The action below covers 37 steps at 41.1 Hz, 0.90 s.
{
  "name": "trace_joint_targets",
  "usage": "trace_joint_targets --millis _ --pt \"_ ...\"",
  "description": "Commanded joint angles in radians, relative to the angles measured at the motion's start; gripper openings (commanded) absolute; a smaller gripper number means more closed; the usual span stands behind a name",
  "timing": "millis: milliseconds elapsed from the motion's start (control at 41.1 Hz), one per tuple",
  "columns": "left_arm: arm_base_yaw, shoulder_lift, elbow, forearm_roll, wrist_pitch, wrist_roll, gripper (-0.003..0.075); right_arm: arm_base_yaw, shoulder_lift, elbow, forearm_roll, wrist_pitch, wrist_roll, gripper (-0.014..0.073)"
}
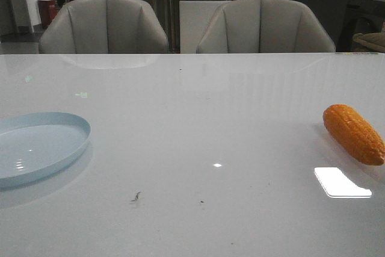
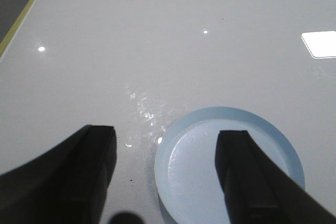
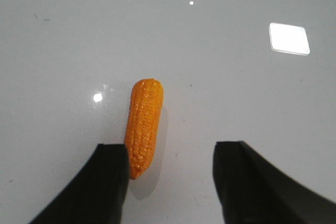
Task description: Place corn on plate with both arms
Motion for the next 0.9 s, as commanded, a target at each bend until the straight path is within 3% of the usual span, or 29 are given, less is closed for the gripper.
trace_joint_targets --millis 0,316,559,875 --pt "-0.001 -0.006 -0.033 -0.01 -0.067 -0.004 0.047 0.0 0.015 -0.034 -0.003 -0.048 0.004 0.053" --pt "0.001 0.103 -0.094 0.005 0.067 -0.004 0.0451 0.0 0.057 -0.034 0.004 -0.032 0.004 0.0528" --pt "0.001 0.395 -0.373 0.005 0.371 -0.009 0.045 0.0 0.057 -0.034 0.008 -0.03 0.004 0.0528" --pt "0.064 0.716 -0.587 0.005 0.482 -0.169 0.045 0.0 0.057 -0.034 0.009 0.02 0.004 0.0531"
